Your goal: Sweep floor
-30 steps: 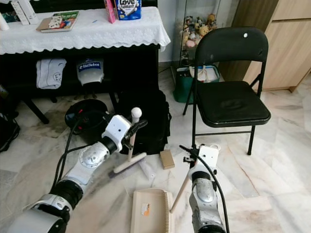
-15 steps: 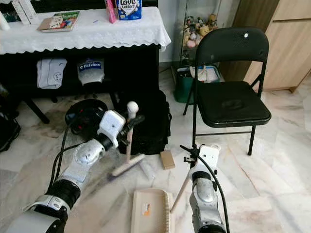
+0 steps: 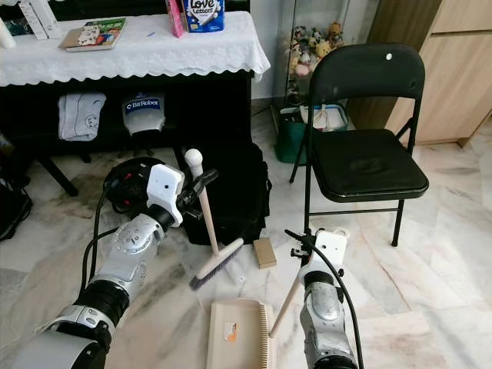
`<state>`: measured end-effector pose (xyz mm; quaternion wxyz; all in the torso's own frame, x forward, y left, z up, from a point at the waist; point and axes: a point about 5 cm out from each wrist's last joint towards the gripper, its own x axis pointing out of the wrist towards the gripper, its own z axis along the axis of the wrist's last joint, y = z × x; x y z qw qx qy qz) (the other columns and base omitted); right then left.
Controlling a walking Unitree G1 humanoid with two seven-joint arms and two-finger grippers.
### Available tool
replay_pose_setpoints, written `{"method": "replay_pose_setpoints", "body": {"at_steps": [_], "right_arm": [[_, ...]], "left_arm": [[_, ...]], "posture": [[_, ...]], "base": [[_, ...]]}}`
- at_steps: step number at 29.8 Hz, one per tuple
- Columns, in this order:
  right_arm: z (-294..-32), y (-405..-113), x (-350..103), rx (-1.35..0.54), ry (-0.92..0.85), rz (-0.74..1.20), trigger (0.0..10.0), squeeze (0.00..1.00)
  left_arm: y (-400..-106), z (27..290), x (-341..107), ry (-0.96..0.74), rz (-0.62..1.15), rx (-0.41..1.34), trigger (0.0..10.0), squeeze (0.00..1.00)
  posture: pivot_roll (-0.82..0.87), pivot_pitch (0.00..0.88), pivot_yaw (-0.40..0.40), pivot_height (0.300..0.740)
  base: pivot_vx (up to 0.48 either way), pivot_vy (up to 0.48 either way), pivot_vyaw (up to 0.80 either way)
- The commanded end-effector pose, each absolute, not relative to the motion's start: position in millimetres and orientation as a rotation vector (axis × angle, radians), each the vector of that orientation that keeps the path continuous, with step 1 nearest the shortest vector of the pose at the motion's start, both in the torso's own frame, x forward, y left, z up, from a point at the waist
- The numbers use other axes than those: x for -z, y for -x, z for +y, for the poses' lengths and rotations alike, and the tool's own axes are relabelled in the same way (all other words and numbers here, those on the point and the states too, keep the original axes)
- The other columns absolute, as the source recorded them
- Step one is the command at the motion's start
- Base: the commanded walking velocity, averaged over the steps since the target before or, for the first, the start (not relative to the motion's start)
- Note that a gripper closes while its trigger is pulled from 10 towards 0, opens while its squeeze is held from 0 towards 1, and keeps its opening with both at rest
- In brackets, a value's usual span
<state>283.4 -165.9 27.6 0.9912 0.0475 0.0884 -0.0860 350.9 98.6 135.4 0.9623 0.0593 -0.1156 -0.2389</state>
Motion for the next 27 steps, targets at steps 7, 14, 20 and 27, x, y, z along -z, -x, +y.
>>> {"method": "replay_pose_setpoints", "body": {"at_steps": [7, 14, 20, 27], "right_arm": [[-162.0, -271.6, -7.8, 0.171, -0.12, 0.284, 10.0, 0.0], [-161.1, -271.8, -7.9, 0.171, -0.122, 0.284, 10.0, 0.0], [-160.5, -272.6, -8.0, 0.17, -0.124, 0.285, 10.0, 0.0], [-159.7, -273.4, -8.0, 0.167, -0.126, 0.286, 10.0, 0.0]], "left_arm": [[-348.2, 90.9, -140.4, -0.121, -0.267, 0.515, 10.0, 0.0], [-347.7, 87.8, -137.6, -0.118, -0.256, 0.509, 10.0, 0.0], [-345.9, 82.2, -135.2, -0.192, -0.249, 0.533, 10.0, 0.0], [-344.0, 82.3, -130.8, -0.238, -0.233, 0.561, 10.0, 0.0]], "posture": [[-0.14, 0.081, 0.056, 0.74], [-0.14, 0.082, 0.057, 0.74], [-0.13, 0.083, 0.058, 0.74], [-0.13, 0.08, 0.059, 0.74]], "base": [[0.0, 0.0, 0.0], [0.0, 0.0, 0.0], [0.0, 0.0, 0.0], [0.0, 0.0, 0.0]]}}
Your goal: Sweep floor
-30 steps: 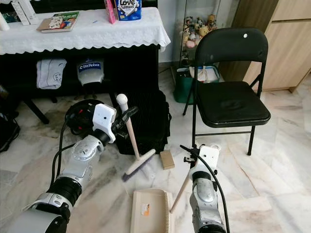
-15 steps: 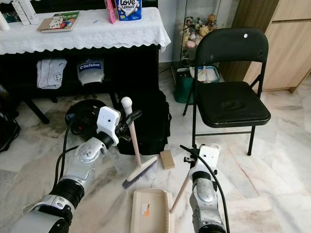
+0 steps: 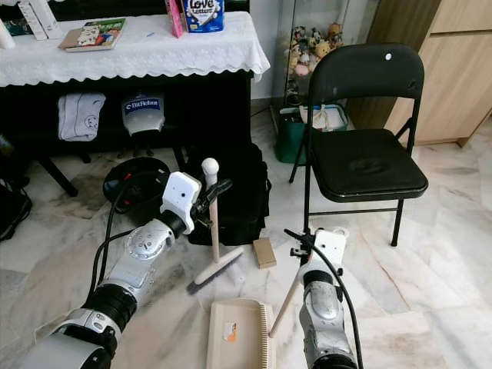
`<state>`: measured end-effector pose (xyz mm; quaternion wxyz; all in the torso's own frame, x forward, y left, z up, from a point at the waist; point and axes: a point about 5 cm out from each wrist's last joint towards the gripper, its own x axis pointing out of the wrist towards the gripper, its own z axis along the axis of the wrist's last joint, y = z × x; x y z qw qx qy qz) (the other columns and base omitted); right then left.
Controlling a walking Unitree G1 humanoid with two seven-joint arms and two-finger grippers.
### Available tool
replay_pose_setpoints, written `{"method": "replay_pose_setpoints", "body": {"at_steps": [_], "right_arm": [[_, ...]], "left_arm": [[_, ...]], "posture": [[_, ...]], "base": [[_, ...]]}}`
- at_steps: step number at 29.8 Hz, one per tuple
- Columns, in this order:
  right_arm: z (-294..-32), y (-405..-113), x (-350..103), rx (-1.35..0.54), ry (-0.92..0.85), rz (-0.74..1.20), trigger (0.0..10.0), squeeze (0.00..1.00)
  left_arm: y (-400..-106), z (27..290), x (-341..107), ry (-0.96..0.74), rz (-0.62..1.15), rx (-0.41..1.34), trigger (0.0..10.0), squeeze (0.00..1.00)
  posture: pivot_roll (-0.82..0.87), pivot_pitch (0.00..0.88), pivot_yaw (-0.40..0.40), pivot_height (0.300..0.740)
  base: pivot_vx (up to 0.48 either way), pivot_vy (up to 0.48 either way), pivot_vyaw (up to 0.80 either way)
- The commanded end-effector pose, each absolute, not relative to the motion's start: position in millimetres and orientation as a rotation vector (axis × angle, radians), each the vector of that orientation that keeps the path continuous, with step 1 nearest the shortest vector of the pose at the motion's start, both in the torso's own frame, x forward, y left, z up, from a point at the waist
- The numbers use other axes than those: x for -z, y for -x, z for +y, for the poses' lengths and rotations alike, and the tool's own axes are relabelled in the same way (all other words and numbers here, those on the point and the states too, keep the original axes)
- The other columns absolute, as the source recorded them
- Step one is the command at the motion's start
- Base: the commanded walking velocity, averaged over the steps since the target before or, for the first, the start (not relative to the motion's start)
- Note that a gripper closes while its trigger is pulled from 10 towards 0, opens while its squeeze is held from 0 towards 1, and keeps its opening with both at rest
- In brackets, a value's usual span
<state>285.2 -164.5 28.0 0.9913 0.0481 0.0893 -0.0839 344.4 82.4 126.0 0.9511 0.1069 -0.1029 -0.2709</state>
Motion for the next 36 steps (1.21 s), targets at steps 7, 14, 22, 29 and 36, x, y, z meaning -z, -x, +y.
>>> {"method": "replay_pose_setpoints", "body": {"at_steps": [7, 14, 22, 29, 36], "right_arm": [[-158.2, -274.3, -8.4, 0.162, -0.129, 0.286, 10.0, 0.0], [-156.9, -275.0, -9.8, 0.161, -0.129, 0.281, 10.0, 0.0], [-157.0, -275.1, -10.2, 0.16, -0.129, 0.279, 10.0, 0.0], [-154.9, -275.2, -11.1, 0.158, -0.13, 0.276, 10.0, 0.0], [-155.0, -275.6, -10.5, 0.156, -0.131, 0.279, 10.0, 0.0]], "left_arm": [[-342.4, 84.3, -127.8, -0.258, -0.222, 0.575, 10.0, 0.0], [-344.5, 83.7, -134.7, -0.194, -0.244, 0.543, 10.0, 0.0], [-346.2, 84.1, -138.8, -0.145, -0.252, 0.517, 10.0, 0.0], [-344.3, 80.7, -136.5, -0.157, -0.246, 0.529, 10.0, 0.0], [-342.7, 77.5, -131.2, -0.201, -0.223, 0.556, 10.0, 0.0]], "posture": [[-0.12, 0.077, 0.058, 0.74], [-0.12, 0.074, 0.059, 0.74], [-0.12, 0.072, 0.058, 0.74], [-0.12, 0.069, 0.059, 0.74], [-0.12, 0.06, 0.062, 0.74]], "base": [[0.0, 0.0, 0.0], [0.0, 0.0, 0.0], [0.0, 0.0, 0.0], [0.0, 0.0, 0.0], [0.0, 0.0, 0.0]]}}
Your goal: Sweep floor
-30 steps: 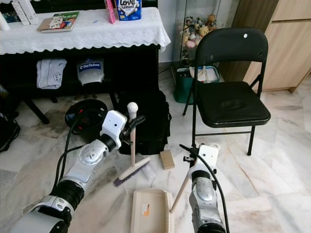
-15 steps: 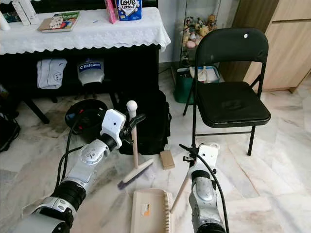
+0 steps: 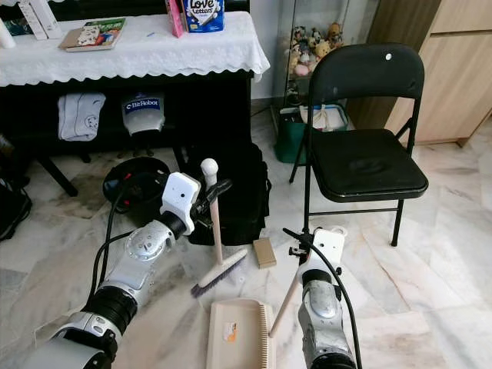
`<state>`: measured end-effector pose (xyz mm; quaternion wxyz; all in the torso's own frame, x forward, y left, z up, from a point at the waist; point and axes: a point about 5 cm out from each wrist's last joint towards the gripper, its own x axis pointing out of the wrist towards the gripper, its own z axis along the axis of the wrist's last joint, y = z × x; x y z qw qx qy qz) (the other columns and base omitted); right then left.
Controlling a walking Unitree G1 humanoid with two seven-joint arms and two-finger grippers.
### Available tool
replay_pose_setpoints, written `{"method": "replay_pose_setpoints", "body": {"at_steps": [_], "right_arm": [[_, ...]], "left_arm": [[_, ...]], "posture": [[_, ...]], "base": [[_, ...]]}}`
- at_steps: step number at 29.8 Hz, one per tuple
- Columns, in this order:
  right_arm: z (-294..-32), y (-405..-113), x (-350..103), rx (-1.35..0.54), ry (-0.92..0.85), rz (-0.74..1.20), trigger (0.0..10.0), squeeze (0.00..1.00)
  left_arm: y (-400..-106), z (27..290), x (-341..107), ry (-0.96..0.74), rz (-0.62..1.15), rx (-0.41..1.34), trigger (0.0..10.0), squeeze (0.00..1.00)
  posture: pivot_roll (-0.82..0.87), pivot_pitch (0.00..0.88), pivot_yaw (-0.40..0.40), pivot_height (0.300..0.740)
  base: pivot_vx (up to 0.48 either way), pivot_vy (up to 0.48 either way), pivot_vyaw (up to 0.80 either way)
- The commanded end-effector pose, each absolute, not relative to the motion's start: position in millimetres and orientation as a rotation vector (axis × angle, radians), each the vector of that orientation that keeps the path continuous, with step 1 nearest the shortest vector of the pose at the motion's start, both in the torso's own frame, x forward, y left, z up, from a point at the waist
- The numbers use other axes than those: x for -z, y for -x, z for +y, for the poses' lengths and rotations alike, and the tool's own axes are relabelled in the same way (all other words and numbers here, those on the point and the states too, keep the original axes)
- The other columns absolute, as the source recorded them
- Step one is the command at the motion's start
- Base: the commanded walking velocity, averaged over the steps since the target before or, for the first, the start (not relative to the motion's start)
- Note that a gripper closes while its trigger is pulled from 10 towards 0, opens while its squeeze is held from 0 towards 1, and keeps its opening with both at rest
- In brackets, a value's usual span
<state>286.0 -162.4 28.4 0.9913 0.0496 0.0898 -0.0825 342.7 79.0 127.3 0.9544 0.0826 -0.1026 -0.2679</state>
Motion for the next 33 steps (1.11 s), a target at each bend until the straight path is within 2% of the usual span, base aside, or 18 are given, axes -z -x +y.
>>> {"method": "replay_pose_setpoints", "body": {"at_steps": [1, 20, 33], "right_arm": [[-155.0, -275.6, -10.5, 0.156, -0.131, 0.279, 10.0, 0.0], [-155.2, -275.4, -8.0, 0.153, -0.133, 0.29, 10.0, 0.0], [-154.2, -276.5, -9.7, 0.151, -0.135, 0.283, 10.0, 0.0]], "left_arm": [[-342.7, 77.5, -131.2, -0.201, -0.223, 0.556, 10.0, 0.0], [-338.3, 82.8, -115.2, -0.346, -0.165, 0.597, 10.0, 0.0], [-327.4, 82.7, -111.9, -0.455, -0.196, 0.74, 10.0, 0.0]], "posture": [[-0.12, 0.06, 0.062, 0.74], [-0.12, 0.073, 0.058, 0.74], [-0.11, 0.076, 0.056, 0.74]], "base": [[0.0, 0.0, 0.0], [0.0, 0.0, 0.0], [0.0, 0.0, 0.0]]}}
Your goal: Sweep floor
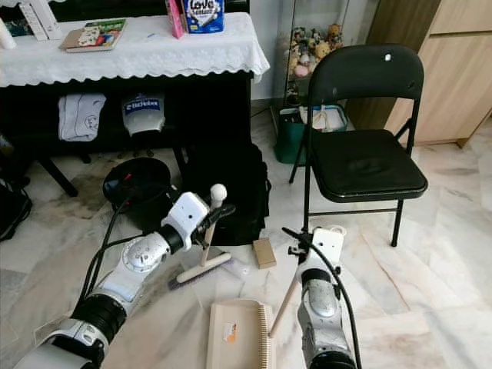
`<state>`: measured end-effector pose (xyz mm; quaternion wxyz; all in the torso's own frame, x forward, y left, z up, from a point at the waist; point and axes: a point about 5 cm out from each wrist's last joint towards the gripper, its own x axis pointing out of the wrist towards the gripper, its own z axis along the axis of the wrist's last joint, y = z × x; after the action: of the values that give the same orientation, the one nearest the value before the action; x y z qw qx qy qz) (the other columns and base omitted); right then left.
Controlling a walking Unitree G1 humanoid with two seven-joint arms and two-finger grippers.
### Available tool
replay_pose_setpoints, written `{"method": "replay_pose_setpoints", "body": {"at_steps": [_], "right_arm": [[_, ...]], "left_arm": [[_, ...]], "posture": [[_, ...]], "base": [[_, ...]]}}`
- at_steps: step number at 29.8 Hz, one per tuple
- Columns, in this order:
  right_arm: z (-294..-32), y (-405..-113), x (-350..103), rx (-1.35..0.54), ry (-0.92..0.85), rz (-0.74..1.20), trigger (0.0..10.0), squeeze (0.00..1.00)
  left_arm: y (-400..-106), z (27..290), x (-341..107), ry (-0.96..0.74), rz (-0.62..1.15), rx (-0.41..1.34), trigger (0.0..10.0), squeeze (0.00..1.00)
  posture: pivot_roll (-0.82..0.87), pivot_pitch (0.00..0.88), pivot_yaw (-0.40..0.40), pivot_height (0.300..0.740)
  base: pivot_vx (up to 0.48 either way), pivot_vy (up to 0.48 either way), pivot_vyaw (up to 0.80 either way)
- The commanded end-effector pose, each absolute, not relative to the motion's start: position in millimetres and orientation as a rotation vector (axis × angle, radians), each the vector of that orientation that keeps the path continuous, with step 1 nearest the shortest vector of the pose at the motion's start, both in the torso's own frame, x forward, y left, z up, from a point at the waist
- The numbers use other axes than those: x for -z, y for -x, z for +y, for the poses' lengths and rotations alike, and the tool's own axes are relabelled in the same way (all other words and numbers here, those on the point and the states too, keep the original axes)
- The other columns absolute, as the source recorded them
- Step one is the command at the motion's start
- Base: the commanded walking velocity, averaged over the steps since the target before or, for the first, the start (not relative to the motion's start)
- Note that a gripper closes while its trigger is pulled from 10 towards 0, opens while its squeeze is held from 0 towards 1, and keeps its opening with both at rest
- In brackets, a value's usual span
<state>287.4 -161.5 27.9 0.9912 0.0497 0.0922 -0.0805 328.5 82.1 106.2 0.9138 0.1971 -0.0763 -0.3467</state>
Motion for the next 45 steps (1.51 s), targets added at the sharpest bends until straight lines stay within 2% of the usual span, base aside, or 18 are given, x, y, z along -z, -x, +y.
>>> {"method": "replay_pose_setpoints", "body": {"at_steps": [1, 9, 13, 18, 21, 23, 33, 35, 45], "right_arm": [[-154.1, -277.0, -10.6, 0.151, -0.135, 0.28, 10.0, 0.0], [-154.1, -278.1, -11.8, 0.152, -0.135, 0.277, 10.0, 0.0], [-154.1, -278.8, -12.5, 0.149, -0.137, 0.276, 10.0, 0.0], [-154.2, -279.1, -12.7, 0.147, -0.137, 0.276, 10.0, 0.0], [-154.0, -279.5, -13.1, 0.145, -0.137, 0.275, 10.0, 0.0], [-153.7, -279.7, -13.3, 0.144, -0.136, 0.274, 10.0, 0.0], [-158.5, -280.9, -16.0, 0.169, -0.135, 0.253, 10.0, 0.0], [-159.8, -281.5, -18.9, 0.177, -0.137, 0.232, 10.0, 0.0], [-163.9, -282.7, -29.7, 0.172, -0.135, 0.169, 10.0, 0.0]], "left_arm": [[-325.6, 85.0, -110.1, -0.49, -0.197, 0.761, 10.0, 0.0], [-319.5, 104.8, -106.2, -0.603, -0.192, 0.821, 10.0, 0.0], [-315.6, 130.7, -105.6, -0.74, -0.179, 0.857, 10.0, 0.0], [-316.2, 144.8, -104.9, -0.814, -0.156, 0.846, 10.0, 0.0], [-323.2, 150.6, -109.3, -0.735, -0.154, 0.734, 10.0, 0.0], [-330.4, 150.9, -111.5, -0.625, -0.143, 0.614, 10.0, 0.0], [-332.9, 157.2, -92.1, -0.231, -0.032, 0.319, 10.0, 0.0], [-331.8, 162.4, -89.8, -0.194, -0.027, 0.248, 10.0, 0.0], [-331.0, 170.6, -97.6, -0.2, -0.07, 0.163, 10.0, 0.0]], "posture": [[-0.11, 0.074, 0.056, 0.74], [-0.1, 0.074, 0.056, 0.74], [-0.1, 0.075, 0.056, 0.74], [-0.09, 0.071, 0.056, 0.74], [-0.09, 0.071, 0.056, 0.74], [-0.09, 0.066, 0.055, 0.74], [-0.12, 0.045, 0.067, 0.74], [-0.12, 0.045, 0.067, 0.74], [-0.14, 0.008, 0.061, 0.74]], "base": [[0.0, 0.0, 0.0], [0.0, 0.0, 0.0], [0.0, 0.0, 0.0], [0.0, 0.0, 0.0], [0.0, 0.0, 0.0], [0.0, 0.0, 0.0], [0.0, 0.0, 0.0], [0.0, 0.0, 0.0], [0.0, 0.0, 0.0]]}}
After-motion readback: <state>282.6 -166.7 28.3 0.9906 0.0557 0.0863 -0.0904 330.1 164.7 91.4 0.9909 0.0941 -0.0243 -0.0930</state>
